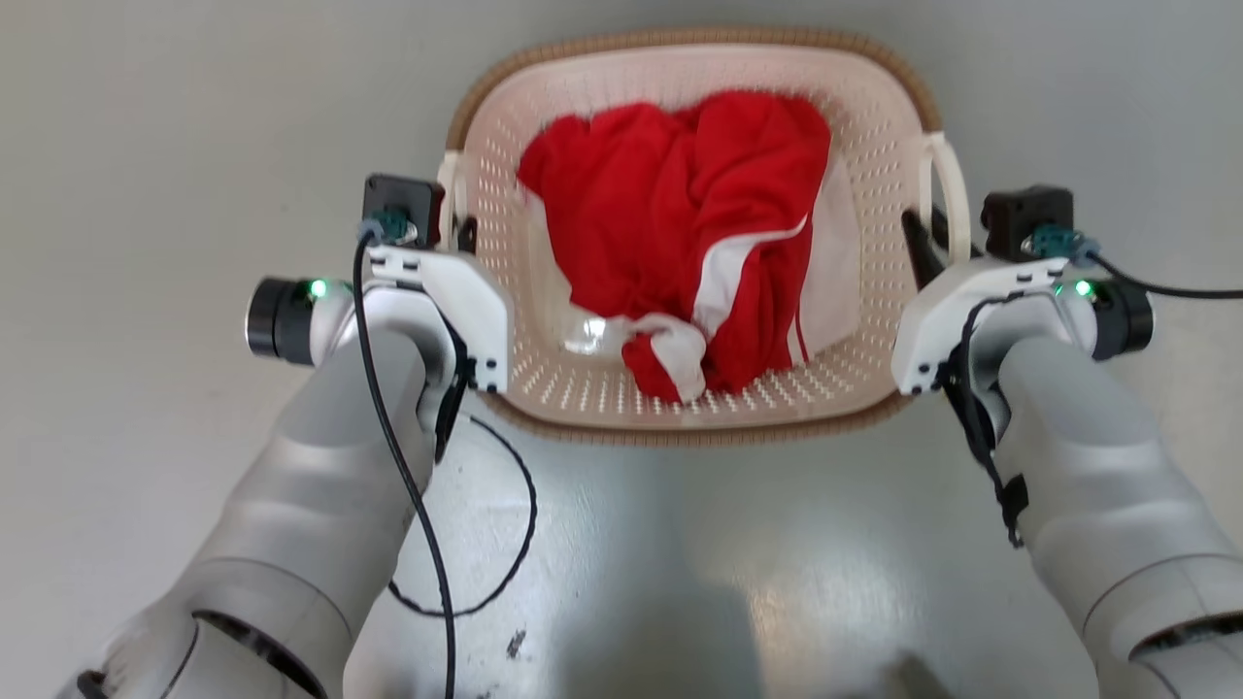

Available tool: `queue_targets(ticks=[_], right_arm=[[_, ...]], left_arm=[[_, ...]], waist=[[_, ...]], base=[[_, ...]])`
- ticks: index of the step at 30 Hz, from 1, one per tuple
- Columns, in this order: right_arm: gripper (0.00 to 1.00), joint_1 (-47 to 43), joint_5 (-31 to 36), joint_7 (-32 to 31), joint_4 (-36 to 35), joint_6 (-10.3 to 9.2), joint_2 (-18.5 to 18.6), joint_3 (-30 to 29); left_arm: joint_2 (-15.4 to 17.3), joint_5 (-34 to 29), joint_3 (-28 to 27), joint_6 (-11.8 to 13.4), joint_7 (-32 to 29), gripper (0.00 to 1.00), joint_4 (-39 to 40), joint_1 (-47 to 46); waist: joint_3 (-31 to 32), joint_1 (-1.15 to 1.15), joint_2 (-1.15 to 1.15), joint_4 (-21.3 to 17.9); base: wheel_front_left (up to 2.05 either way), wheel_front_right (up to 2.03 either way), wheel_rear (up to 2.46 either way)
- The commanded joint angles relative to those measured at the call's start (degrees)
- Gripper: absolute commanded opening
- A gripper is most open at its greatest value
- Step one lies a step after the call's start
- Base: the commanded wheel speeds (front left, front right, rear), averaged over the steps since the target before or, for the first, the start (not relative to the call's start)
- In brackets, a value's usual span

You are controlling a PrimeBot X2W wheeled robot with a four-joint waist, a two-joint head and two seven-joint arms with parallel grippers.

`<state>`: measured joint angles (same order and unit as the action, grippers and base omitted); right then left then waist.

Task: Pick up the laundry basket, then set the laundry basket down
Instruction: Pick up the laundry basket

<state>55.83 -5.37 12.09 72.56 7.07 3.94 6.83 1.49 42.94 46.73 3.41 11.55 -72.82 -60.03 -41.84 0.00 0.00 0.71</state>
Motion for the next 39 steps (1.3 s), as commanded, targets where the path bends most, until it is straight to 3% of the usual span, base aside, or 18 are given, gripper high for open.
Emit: queue_targets(ticks=[1, 20, 39], right_arm=[[0.0, -2.8, -0.4, -0.1, -0.5, 0.42, -1.1, 2.0], [0.0, -13.5, -13.4, -9.8, -3.2, 0.42, -1.1, 17.1], [0.0, -19.6, -20.2, -15.4, -3.3, 0.42, -1.1, 23.6]], left_arm=[[1.4, 0.2, 0.0, -0.7, -0.1, 0.0, 0.0, 1.4], [1.6, 2.2, 1.7, -2.4, -6.7, 0.0, -1.0, 13.4], [1.4, 4.2, 3.3, -3.8, -13.0, 0.0, -1.1, 22.2]], waist=[[3.2, 0.0, 0.0, -0.2], [23.9, 0.0, 0.0, -2.6], [37.4, 0.0, 0.0, -3.2]], base=[[0.0, 0.0, 0.0], [0.0, 0.0, 0.0], [0.0, 0.0, 0.0]])
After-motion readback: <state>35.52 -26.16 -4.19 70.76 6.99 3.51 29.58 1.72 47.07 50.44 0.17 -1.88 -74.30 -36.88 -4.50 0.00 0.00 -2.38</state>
